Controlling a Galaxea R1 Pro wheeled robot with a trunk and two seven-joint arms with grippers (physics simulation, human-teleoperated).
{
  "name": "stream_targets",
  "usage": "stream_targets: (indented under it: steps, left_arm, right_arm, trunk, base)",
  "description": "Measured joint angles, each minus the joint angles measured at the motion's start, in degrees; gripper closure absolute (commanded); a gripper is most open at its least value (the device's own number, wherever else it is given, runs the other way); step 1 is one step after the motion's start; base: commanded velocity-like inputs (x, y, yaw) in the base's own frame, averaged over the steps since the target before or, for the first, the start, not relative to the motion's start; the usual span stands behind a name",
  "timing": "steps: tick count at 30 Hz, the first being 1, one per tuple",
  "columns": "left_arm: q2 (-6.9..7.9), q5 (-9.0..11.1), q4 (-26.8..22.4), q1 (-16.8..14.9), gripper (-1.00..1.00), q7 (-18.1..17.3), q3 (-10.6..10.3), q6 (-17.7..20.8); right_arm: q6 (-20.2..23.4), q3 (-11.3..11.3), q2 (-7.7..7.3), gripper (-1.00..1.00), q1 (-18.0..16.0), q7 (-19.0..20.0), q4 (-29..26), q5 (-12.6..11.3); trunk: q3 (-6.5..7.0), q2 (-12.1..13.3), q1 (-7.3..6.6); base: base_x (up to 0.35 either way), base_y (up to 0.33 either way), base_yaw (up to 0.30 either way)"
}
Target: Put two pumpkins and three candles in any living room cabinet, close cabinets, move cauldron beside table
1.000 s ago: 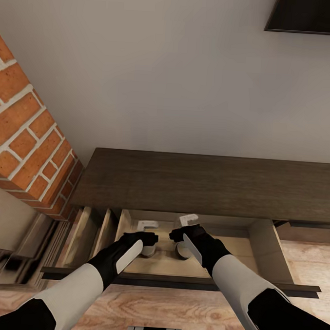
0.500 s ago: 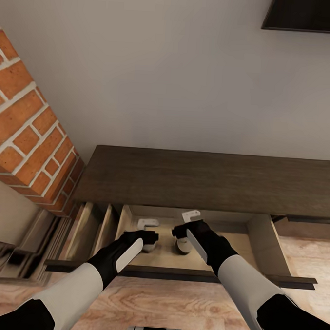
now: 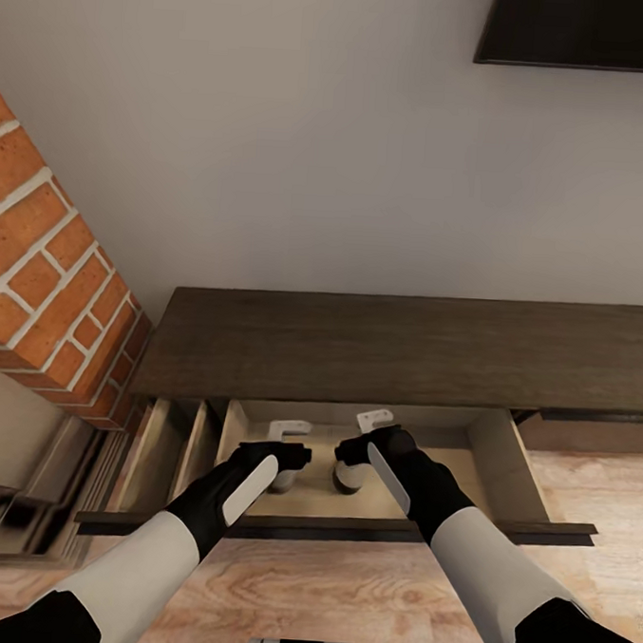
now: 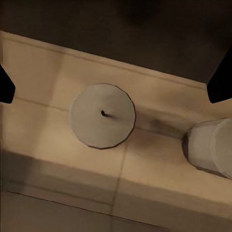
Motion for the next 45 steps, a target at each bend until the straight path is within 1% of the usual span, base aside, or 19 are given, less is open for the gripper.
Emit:
stream_targets:
  steps: [4, 9, 12, 15, 17, 20, 22, 23, 24, 27, 28, 30, 31, 32, 37, 38, 42, 44, 45]
  left_arm:
    - [0.08, -0.1, -0.6, 0.2, -1.0, 0.0, 0.3, 0.5]
    - [0.47, 0.0, -1.0, 0.2, -1.0, 0.0, 0.3, 0.6]
    - [0.65, 0.1, -1.8, 0.5, -1.0, 0.0, 0.3, 0.7]
    - [1.09, -0.1, -4.9, 1.4, -1.0, 0.0, 0.3, 1.4]
    - [1.46, -0.1, -6.7, 1.8, -1.0, 0.0, 0.4, 2.3]
    - [1.88, -0.1, -9.9, 2.7, -1.0, 0.1, 0.6, 3.7]
    - [1.99, -0.1, -10.9, 3.2, -1.0, 0.4, 1.1, 4.1]
    - [2.08, -0.1, -11.9, 3.7, -1.0, 1.1, 1.6, 4.4]
    - [2.1, -0.1, -12.2, 3.8, -1.0, 1.4, 1.8, 4.5]
    - [2.14, -0.1, -14.4, 4.1, -1.0, 2.5, 2.1, 5.0]
    - [2.16, -0.1, -15.9, 4.2, -1.0, 3.1, 2.2, 5.7]
    - [2.16, -0.1, -17.6, 4.3, -1.0, 3.8, 2.2, 6.5]
    - [2.17, -0.1, -19.4, 4.7, -1.0, 4.5, 2.2, 7.1]
    - [2.17, -0.2, -20.4, 4.9, -1.0, 4.9, 2.3, 7.3]
    - [2.23, -0.4, -26.6, 7.1, -1.0, 7.1, 2.3, 7.9]
    - [2.24, -0.4, -28.9, 8.0, -1.0, 7.9, 2.3, 8.1]
    - [2.31, -0.4, -32.5, 9.4, -1.0, 9.0, 2.2, 8.7]
    - [2.31, -0.2, -35.4, 10.7, -1.0, 9.4, 2.1, 10.2]
    - [2.3, -0.2, -36.1, 11.1, -1.0, 9.5, 2.0, 10.4]
  right_arm:
    - [0.3, -0.7, -0.03, -1.0, 0.2, 0.0, -1.2, 0.0]
    - [0.9, -0.8, -0.16, -1.0, 0.6, 0.0, -2.4, 0.0]
    - [2.2, -0.9, -0.67, -1.0, 1.6, 0.0, -5.0, 0.0]
    - [6.0, -1.0, -2.62, -1.0, 3.9, 0.0, -12.1, 0.1]
    - [7.2, -1.5, -3.48, -1.0, 4.5, 0.0, -14.8, 0.1]
    - [8.5, -3.0, -4.49, -1.0, 5.2, 0.0, -17.9, 0.1]
    - [8.8, -3.6, -4.89, -1.0, 5.4, 0.1, -18.7, 0.1]
    - [9.1, -4.1, -5.41, -1.0, 5.6, 0.1, -19.9, 0.1]
    - [9.2, -4.2, -5.65, -1.0, 5.7, 0.1, -20.5, 0.1]
    - [9.4, -4.9, -7.22, -1.0, 7.0, 0.1, -25.2, 0.1]
    - [9.4, -6.3, -8.33, -1.0, 7.9, 0.1, -28.8, 0.2]
    - [9.4, -8.5, -9.28, -1.0, 8.8, 0.1, -32.4, 0.1]
    - [9.5, -10.5, -9.91, -1.0, 9.7, 0.1, -35.4, 0.2]
    - [9.5, -11.5, -10.15, -1.0, 10.3, 0.1, -36.7, 0.1]
    - [9.6, -14.0, -10.81, -1.0, 13.4, 0.2, -43.3, 0.1]
    - [9.6, -14.9, -10.94, -1.0, 14.8, 0.2, -45.4, 0.1]
    - [9.7, -17.3, -11.03, -1.0, 16.9, 0.2, -47.6, 0.1]
    - [9.7, -19.0, -11.12, -1.0, 17.7, 0.2, -48.5, 0.2]
    - [9.7, -19.3, -11.15, -1.0, 17.8, 0.2, -48.7, 0.1]
  trunk:
    - [0.35, 0.0, 0.0]
    - [0.8, 0.0, 0.02]
    - [1.07, 0.0, 0.03]
    - [1.34, 0.0, 0.01]
    - [1.52, 0.0, 0.01]
    - [1.79, 0.0, 0.0]
    - [1.97, 0.0, 0.0]
    - [2.06, 0.0, 0.0]
    - [2.15, 0.0, 0.0]
    - [2.42, 0.0, 0.0]
    - [2.51, 0.0, 0.0]
    - [2.69, 0.0, 0.0]
    - [2.78, 0.0, 0.0]
    - [2.87, 0.0, 0.0]
    - [3.32, 0.0, 0.0]
    - [3.41, 0.0, 0.0]
    - [3.77, 0.0, 0.0]
    - [3.95, 0.0, 0.0]
    - [4.02, 0.0, 0.0]
  base:
    - [-0.004, 0.0, -0.119]
    - [-0.14, 0.0, -0.118]
    - [-0.26, 0.0, -0.117]
    - [-0.162, 0.0, -0.117]
    - [-0.083, 0.0, -0.117]
    - [-0.042, 0.0, -0.117]
    - [-0.018, 0.0, -0.117]
    - [-0.01, 0.0, -0.117]
    - [-0.006, 0.0, -0.117]
    - [-0.004, 0.0, -0.12]
    - [-0.002, 0.0, -0.123]
    - [-0.001, 0.0, -0.124]
    - [-0.001, 0.0, -0.125]
    - [-0.001, 0.0, -0.125]
    - [0.0, 0.0, -0.13]
    - [0.0, 0.0, -0.141]
    - [0.0, 0.0, -0.148]
    - [0.0, 0.0, -0.183]
    - [0.0, 0.0, -0.205]
